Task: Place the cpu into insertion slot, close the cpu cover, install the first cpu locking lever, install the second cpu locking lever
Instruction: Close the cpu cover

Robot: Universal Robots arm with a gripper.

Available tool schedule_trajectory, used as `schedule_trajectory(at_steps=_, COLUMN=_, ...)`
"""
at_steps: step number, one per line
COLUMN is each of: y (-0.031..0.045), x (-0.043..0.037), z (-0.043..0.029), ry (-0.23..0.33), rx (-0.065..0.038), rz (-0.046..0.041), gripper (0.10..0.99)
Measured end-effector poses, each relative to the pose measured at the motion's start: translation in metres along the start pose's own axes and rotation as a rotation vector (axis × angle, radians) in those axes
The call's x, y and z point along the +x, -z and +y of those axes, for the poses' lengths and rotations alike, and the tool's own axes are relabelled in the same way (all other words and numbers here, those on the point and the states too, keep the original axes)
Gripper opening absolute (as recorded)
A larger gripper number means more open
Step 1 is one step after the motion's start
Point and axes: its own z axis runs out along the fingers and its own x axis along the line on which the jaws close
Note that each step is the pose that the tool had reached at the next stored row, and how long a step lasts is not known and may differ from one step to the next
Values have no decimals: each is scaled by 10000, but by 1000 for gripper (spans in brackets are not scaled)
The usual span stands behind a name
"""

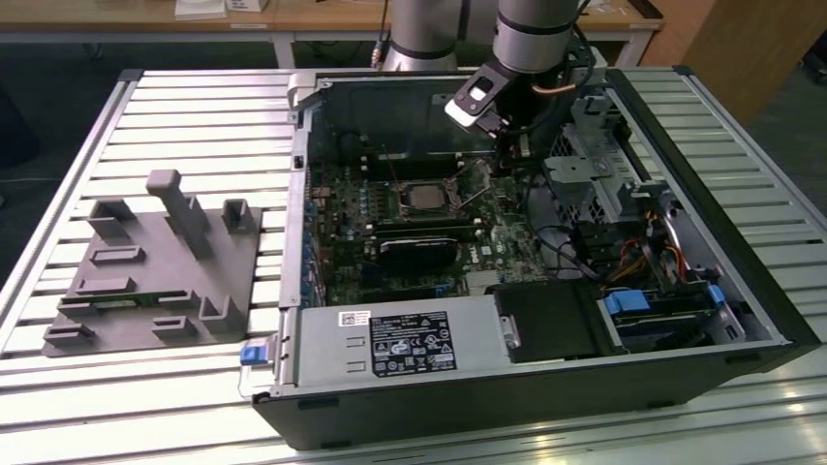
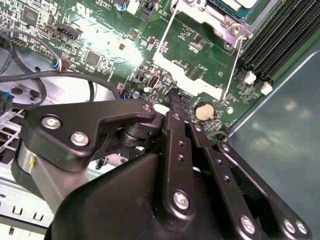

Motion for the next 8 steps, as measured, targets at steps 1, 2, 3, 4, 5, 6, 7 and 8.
schedule_trajectory(at_steps=1, y=0, x=0, z=0, ry=0, rx=0, rz=1, gripper=106)
schedule_trajectory(at_steps=2, y=-1, x=0, z=0, ry=0, rx=15, rz=1, gripper=106)
schedule_trajectory(at_steps=3, y=-2, x=0, z=1, ry=-1, rx=77, rz=3, gripper=106)
schedule_trajectory(at_steps=4, y=-3, x=0, z=2, ry=-3, rx=171, rz=2, gripper=106)
schedule_trajectory(at_steps=5, y=-3, x=0, z=3, ry=-6, rx=302, rz=-1, gripper=106)
schedule_trajectory(at_steps=6, y=-5, x=0, z=6, ry=-7, rx=441, rz=-2, gripper=106)
schedule_trajectory(at_steps=7, y=-5, x=0, z=7, ry=-10, rx=570, rz=-3, gripper=106)
schedule_trajectory(at_steps=8, y=-6, x=0, z=8, ry=-12, rx=665, rz=-3, gripper=106)
